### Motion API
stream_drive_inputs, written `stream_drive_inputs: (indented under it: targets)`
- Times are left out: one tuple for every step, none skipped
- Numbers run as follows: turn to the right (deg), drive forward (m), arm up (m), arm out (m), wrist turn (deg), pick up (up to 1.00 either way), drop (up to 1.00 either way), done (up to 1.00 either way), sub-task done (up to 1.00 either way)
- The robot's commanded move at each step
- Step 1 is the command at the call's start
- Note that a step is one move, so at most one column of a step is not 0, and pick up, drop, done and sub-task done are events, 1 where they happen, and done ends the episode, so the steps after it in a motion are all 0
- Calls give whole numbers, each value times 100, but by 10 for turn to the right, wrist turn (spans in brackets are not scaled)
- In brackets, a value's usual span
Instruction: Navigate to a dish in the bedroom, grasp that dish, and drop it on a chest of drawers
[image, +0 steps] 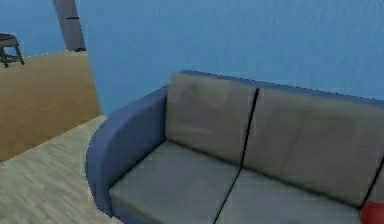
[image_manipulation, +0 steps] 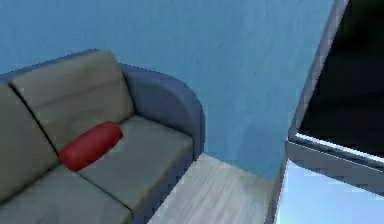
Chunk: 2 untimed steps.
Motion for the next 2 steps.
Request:
stream_drive_inputs:
  targets:
    - [-450, 0, 0, 0, 0, 0, 0, 0, 0]
    - [-450, 0, 0, 0, 0, 0, 0, 0, 0]
